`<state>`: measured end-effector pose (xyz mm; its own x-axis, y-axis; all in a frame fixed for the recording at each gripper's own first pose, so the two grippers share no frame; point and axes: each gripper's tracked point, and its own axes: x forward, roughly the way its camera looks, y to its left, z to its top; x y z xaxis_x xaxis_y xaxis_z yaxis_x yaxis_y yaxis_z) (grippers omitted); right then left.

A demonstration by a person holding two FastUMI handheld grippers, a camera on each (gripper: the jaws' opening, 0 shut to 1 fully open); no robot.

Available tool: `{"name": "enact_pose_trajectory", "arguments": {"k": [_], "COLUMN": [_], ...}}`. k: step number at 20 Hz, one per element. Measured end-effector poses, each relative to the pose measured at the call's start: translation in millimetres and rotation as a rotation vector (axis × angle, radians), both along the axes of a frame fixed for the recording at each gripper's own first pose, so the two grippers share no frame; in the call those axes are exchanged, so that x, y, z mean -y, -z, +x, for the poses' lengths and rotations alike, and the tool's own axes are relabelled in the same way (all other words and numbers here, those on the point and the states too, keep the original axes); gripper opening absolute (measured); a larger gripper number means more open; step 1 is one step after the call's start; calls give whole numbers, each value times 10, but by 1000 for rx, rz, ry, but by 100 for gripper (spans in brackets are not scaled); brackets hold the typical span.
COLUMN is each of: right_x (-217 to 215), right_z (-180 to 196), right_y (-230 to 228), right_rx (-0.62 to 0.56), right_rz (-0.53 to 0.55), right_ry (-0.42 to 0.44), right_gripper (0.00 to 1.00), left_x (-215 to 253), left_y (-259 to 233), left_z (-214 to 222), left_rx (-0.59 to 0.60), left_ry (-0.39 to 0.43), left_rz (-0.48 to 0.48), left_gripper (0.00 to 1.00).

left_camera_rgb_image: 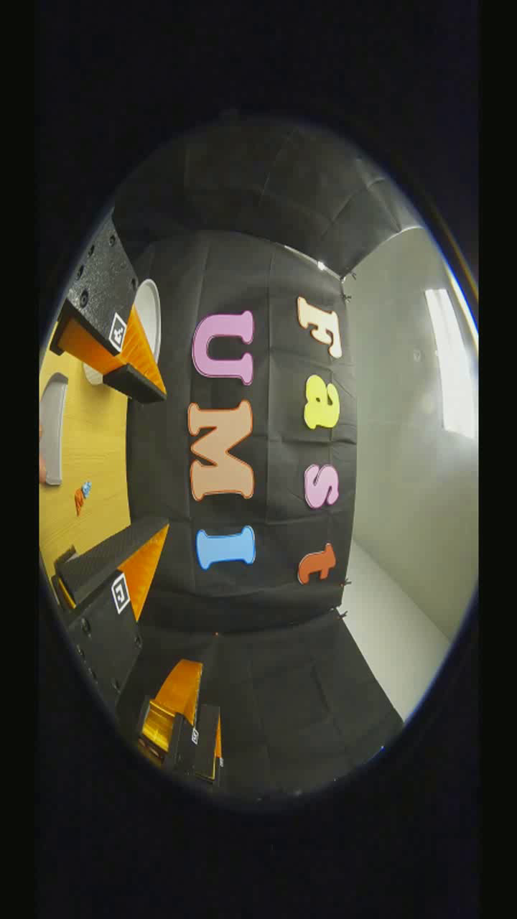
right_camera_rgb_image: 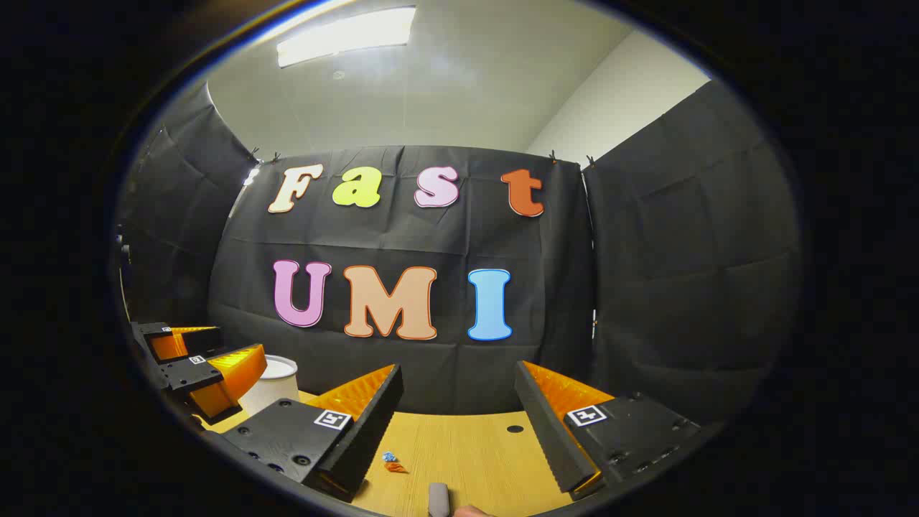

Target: Pick up the small broom and dustpan from the desktop, sweep the trash into the dustpan with the broom, and then empty the trash into the garbage bin.

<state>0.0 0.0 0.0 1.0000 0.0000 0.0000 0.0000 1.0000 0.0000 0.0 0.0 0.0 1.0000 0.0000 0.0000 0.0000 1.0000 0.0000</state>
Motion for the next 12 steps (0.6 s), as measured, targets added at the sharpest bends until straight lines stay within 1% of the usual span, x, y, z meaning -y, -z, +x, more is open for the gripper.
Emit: {"name": "enact_pose_trajectory", "arguments": {"k": [5,6,7,8,12], "right_x": [3,-6,-2,9,23], "right_z": [2,3,6,4,19], "right_y": [-3,-7,-7,0,-12], "right_rx": [2,2,0,-1,1], "right_rz": [-5,-6,-8,-9,-10], "right_ry": [-1,-2,-1,-3,-2], "right_gripper": [92,92,92,92,92], "left_x": [-17,-25,-33,-41,-48], "left_y": [-14,-17,-18,-13,-27], "left_z": [-4,2,-1,0,-9], "left_rx": [3,2,2,3,4], "left_ry": [-8,-10,-12,-15,-22], "left_rz": [3,4,3,1,4], "left_gripper": [95,99,99,95,95]}}
